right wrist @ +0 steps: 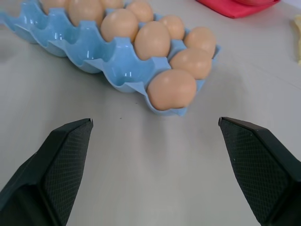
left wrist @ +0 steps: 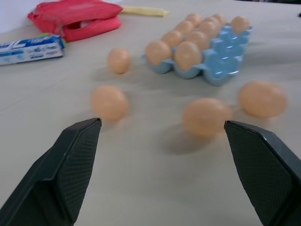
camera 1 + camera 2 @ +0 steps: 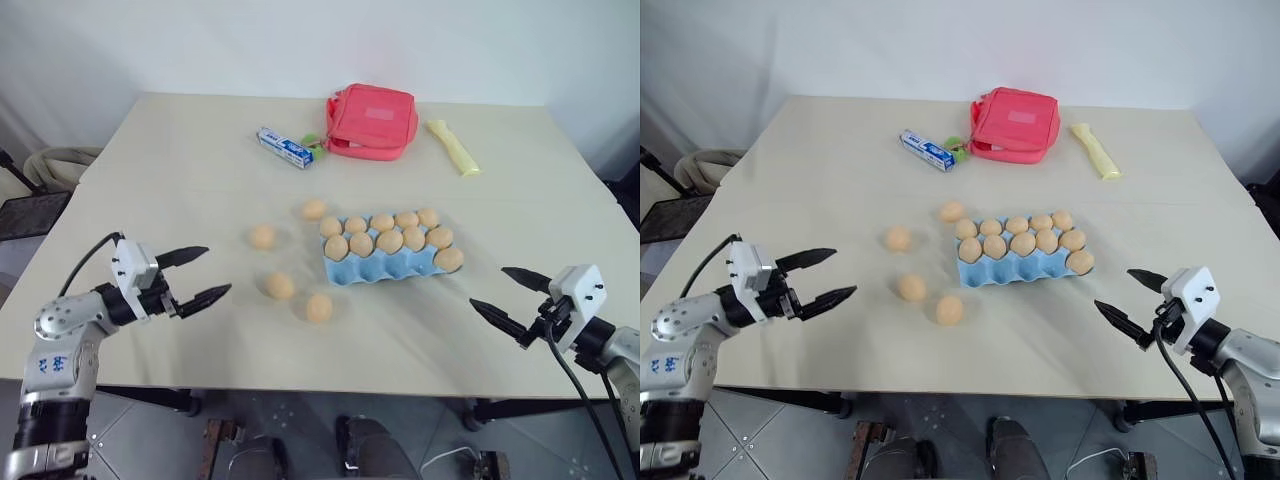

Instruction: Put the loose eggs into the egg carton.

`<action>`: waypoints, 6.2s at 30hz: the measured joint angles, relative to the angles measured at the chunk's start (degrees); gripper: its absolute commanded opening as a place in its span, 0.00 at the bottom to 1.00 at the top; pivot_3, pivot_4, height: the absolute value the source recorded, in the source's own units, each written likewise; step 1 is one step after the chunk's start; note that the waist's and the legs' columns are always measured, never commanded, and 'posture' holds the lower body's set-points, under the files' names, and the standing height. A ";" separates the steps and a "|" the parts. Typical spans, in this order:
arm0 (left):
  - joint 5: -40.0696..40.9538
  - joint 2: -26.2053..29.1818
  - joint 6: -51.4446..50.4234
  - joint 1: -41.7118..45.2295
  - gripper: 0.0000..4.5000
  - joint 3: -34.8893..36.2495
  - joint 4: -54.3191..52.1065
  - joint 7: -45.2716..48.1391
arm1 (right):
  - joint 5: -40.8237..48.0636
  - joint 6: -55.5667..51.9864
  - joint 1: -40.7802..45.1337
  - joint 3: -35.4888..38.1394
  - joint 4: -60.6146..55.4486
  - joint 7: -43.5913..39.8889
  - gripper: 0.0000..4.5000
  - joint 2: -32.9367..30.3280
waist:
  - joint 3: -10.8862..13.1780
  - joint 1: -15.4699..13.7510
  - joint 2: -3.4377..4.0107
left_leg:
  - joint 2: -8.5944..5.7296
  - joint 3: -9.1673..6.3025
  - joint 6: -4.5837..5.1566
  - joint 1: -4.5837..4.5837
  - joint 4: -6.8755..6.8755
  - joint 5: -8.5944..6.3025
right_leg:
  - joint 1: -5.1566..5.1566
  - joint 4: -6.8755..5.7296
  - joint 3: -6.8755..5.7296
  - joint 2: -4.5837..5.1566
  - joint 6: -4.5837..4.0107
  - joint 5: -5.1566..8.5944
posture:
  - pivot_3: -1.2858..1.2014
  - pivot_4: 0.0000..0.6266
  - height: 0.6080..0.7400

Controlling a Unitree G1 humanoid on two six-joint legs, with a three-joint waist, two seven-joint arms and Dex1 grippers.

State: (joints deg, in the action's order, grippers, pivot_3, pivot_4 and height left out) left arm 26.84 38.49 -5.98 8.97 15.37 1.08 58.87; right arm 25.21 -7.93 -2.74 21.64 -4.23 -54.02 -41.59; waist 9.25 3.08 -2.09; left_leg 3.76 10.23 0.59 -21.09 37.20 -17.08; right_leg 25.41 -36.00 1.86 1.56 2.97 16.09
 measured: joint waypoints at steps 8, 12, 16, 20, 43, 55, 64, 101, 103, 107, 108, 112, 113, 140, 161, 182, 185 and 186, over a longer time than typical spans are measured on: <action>-0.41 -3.99 -7.01 -7.31 0.99 -6.11 -19.22 -8.38 | 0.17 0.33 2.43 -1.12 1.82 -1.49 1.00 0.01 | 0.00 -0.05 0.02 | -0.08 -0.01 0.03 0.03 0.06 0.08 | -0.06 0.00 0.06 0.04 0.00 -0.03 | 0.52 0.24 1.00; -2.47 -5.17 -11.03 -7.54 0.99 -11.13 -23.88 -13.21 | -0.01 0.33 3.61 -1.69 2.53 -1.77 1.00 -0.02 | 0.00 -0.06 0.04 | -0.08 -0.06 0.04 0.04 0.07 0.12 | -0.07 0.00 0.06 0.01 0.00 -0.03 | 0.52 0.24 1.00; -5.98 -6.06 -14.03 -6.63 0.99 -15.22 -24.46 -17.33 | -0.25 0.33 3.96 -1.76 2.80 -1.88 1.00 -0.25 | 0.00 0.01 0.05 | -0.07 -0.08 0.03 0.04 0.07 0.15 | -0.07 0.00 0.06 -0.01 -0.01 -0.03 | 0.52 0.24 1.00; -9.33 -6.38 -16.55 -4.73 0.99 -18.87 -24.45 -19.65 | -0.72 0.27 3.96 -2.21 2.73 -1.84 1.00 -0.25 | 0.00 -0.04 0.05 | -0.08 -0.09 0.03 0.03 0.07 0.15 | -0.07 0.00 0.06 0.00 -0.01 -0.03 | 0.52 0.24 1.00; -18.35 -13.01 -25.77 8.58 0.99 -32.26 -16.39 -23.06 | -1.08 0.09 -1.42 -2.38 -1.16 3.28 1.00 0.92 | -0.01 -0.31 0.08 | -0.09 -0.13 0.03 0.01 0.08 0.18 | -0.08 -0.01 0.05 -0.01 0.02 -0.04 | 0.52 0.24 1.00; -19.82 -13.83 -27.07 9.10 0.49 -33.95 -15.86 -22.99 | -1.08 0.09 -2.30 -2.22 -2.24 4.93 1.00 0.92 | -0.01 -0.55 0.08 | -0.10 -0.16 0.04 0.01 0.08 0.18 | -0.08 -0.02 0.05 -0.01 0.01 -0.04 | 0.52 0.24 1.00; -18.00 -15.21 -28.50 9.95 0.45 -32.36 -16.18 -22.14 | -1.08 0.10 -2.11 -2.23 -2.24 5.31 1.00 0.92 | -0.01 -1.24 0.08 | -0.10 -0.16 0.06 -0.01 0.10 0.20 | -0.08 -0.02 0.04 -0.01 0.01 -0.04 | 0.52 0.24 1.00; -22.93 -45.06 10.03 53.90 0.45 -29.07 58.36 -21.98 | 4.06 1.75 -17.26 6.98 -14.26 8.93 1.00 5.73 | 0.15 -1.59 0.04 | -1.12 -1.79 0.41 -0.21 0.00 0.04 | -0.25 0.38 0.07 -0.08 0.35 -0.14 | 0.52 0.24 1.00; -23.00 -45.15 11.10 54.35 0.45 -28.49 59.40 -21.91 | 3.95 1.74 -18.17 7.56 -14.67 9.41 1.00 5.83 | 0.15 -1.63 0.04 | -1.12 -1.79 0.41 -0.23 0.00 -0.02 | -0.25 0.39 0.05 -0.07 0.36 -0.13 | 0.52 0.24 1.00; -23.06 -45.31 12.55 54.89 0.45 -27.59 60.48 -21.59 | 3.70 1.70 -18.34 7.70 -15.28 10.09 1.00 6.09 | 0.15 -1.60 0.04 | -1.12 -1.77 0.40 -0.23 0.00 -0.06 | -0.25 0.40 0.04 -0.07 0.38 -0.11 | 0.52 0.24 1.00; -23.04 -45.33 12.62 54.89 0.45 -27.52 60.49 -21.27 | 3.68 1.70 -18.29 7.70 -15.45 10.23 1.00 6.09 | 0.15 -1.60 0.04 | -1.12 -1.77 0.40 -0.23 0.00 -0.06 | -0.25 0.39 0.04 -0.08 0.38 -0.11 | 0.52 0.24 1.00; -22.80 -45.42 12.46 54.89 0.45 -27.22 60.45 -18.60 | 3.23 1.64 -18.02 7.70 -15.60 10.66 1.00 6.08 | 0.15 -1.61 0.04 | -1.13 -1.77 0.40 -0.22 0.03 -0.05 | -0.25 0.38 0.03 -0.09 0.38 -0.11 | 0.52 0.24 1.00; -22.80 -45.45 12.27 54.89 0.45 -27.23 60.42 -17.84 | 3.15 1.63 -17.99 7.70 -15.60 10.70 1.00 6.08 | 0.15 -1.60 0.04 | -1.13 -1.77 0.40 -0.22 0.03 -0.05 | -0.25 0.38 0.03 -0.09 0.38 -0.11 | 0.52 0.24 1.00; -22.87 -45.85 13.35 55.61 1.00 -27.66 62.87 -16.72 | 2.36 1.62 -18.68 7.70 -15.71 12.04 1.00 6.72 | 0.15 -1.60 0.04 | -1.13 -1.77 0.41 -0.21 0.07 -0.05 | -0.27 0.35 0.04 -0.08 0.38 -0.11 | 0.52 0.24 1.00; -25.14 -43.88 7.65 37.96 1.00 -29.51 30.45 -22.60 | 1.23 1.71 -14.07 5.96 -13.50 11.32 1.00 6.67 | 0.13 -1.55 0.16 | -1.09 -1.77 0.38 -0.08 0.16 0.00 | -0.31 0.04 0.15 -0.09 0.35 -0.10 | 0.52 0.24 1.00; -30.33 -44.49 -14.12 33.84 1.00 -37.03 16.04 -29.91 | 0.05 1.73 -8.90 3.43 -9.51 9.28 1.00 6.54 | 0.13 -1.54 0.16 | -1.15 -1.89 0.52 0.08 0.31 0.07 | -0.75 0.19 0.13 -0.05 0.43 -0.14 | 0.52 0.24 1.00; -31.84 -44.63 -17.16 36.64 1.00 -37.63 18.57 -31.59 | 0.00 1.72 -9.49 3.49 -9.46 9.37 1.00 6.55 | 0.13 -1.44 0.16 | -1.15 -1.89 0.52 0.10 0.26 0.06 | -0.75 0.21 0.14 -0.06 0.42 -0.13 | 0.52 0.24 1.00; -32.11 -44.68 -18.98 37.89 1.00 -38.01 20.12 -32.01 | -0.03 1.71 -9.61 3.49 -9.48 9.51 1.00 6.55 | 0.14 -1.47 0.15 | -1.14 -1.90 0.52 0.10 0.26 0.06 | -0.74 0.21 0.12 -0.07 0.42 -0.13 | 0.52 0.24 1.00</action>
State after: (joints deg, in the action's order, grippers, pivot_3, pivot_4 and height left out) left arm -5.27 -6.19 -24.95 46.85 -22.64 21.20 26.86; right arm 25.18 -6.22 -12.36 25.13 -13.71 -44.52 -35.04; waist 9.39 1.61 -1.93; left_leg 2.62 8.33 1.11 -20.99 37.46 -17.02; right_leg 24.66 -35.80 1.98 1.49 3.40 15.95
